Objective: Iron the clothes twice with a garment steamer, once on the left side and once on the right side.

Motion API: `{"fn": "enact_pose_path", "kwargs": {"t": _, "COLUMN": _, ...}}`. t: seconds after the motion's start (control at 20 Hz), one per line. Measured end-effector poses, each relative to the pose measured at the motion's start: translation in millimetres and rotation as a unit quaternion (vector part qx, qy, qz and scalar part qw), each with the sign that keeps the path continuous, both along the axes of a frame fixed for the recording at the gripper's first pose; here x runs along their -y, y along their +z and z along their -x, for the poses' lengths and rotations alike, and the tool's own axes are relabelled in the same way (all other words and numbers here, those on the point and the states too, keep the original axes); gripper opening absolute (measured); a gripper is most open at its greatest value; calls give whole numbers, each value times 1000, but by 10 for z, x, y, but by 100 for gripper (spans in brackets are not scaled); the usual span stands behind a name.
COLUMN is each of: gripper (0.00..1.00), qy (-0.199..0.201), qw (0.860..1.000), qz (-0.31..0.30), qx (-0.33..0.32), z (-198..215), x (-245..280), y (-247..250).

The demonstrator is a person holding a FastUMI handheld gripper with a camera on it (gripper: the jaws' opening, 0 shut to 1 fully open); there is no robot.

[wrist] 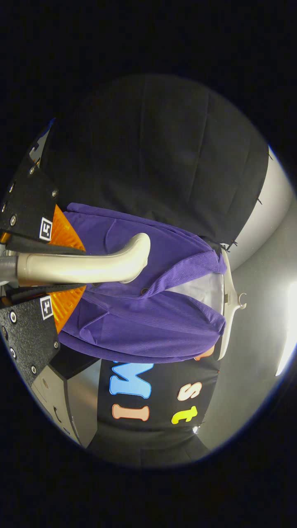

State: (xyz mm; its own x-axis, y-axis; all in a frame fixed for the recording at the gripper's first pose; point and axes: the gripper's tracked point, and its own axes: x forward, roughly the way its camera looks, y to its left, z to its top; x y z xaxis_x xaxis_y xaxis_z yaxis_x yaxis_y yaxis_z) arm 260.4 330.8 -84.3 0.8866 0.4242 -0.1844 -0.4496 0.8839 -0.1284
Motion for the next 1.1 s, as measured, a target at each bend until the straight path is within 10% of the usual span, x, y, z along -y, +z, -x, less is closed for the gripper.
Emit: {"fn": "enact_pose_path", "kwargs": {"t": 1.1, "gripper": 34, "qy": 16, "qw": 993, "qz": 59, "qx": -98, "z": 431, "x": 61, "y": -1293}}
